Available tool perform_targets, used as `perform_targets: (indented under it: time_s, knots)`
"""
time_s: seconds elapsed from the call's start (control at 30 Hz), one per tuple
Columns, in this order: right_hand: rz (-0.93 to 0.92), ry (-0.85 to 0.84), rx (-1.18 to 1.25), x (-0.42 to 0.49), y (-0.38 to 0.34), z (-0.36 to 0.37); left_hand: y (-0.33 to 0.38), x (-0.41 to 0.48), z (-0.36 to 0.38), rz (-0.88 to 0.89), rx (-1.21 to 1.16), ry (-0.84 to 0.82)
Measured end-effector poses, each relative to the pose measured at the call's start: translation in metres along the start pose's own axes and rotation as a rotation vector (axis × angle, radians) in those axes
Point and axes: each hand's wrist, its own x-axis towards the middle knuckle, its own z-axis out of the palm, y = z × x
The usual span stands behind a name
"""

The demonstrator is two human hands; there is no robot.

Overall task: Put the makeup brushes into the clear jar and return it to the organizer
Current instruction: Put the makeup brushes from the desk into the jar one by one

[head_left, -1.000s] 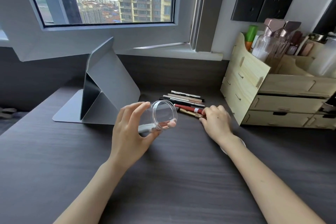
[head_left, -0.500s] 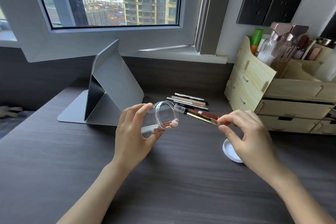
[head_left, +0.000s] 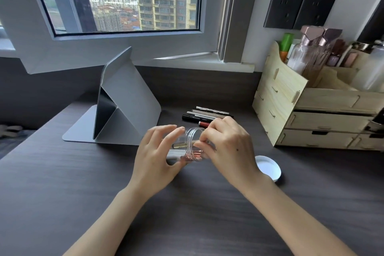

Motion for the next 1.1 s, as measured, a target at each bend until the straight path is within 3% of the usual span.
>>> perform_targets:
  time_s: [0.13,0.23,0.27,0.33,0.4,0.5,0.67,0.83,1.1]
  knots:
    - [-0.013,-0.02,0.14,-0.001,0.006,0.003,-0.001,0.0,-0.001,-0.008,0.004,-0.006]
    - [0.209,0.002,0.492,-0.005,0.026,0.002,-0.003,0.002,-0.002,-0.036,0.022,0.03]
    - [0.309,0.026,0.477,-0.007,0.038,0.005,-0.003,0.002,-0.002,-0.05,0.028,0.046]
    - [0.463,-0.002,0.229,-0.012,0.071,0.02,-0.004,0.002,-0.002,-0.072,0.028,0.073]
    - [0.535,-0.18,-0.034,-0.016,0.098,0.035,-0.005,0.002,-0.002,-0.079,0.022,0.08]
    - [0.522,-0.378,-0.242,-0.018,0.117,0.051,-0.004,0.002,-0.003,-0.081,0.024,0.059]
    - [0.471,-0.367,-0.264,-0.012,0.121,0.056,-0.006,0.002,-0.003,-0.102,0.03,0.057]
    - [0.441,-0.358,-0.149,-0.014,0.12,0.055,-0.006,0.003,-0.002,-0.095,0.031,0.055]
    - [0.662,-0.01,0.581,-0.032,0.1,-0.019,-0.007,0.003,-0.004,-0.121,0.046,0.043]
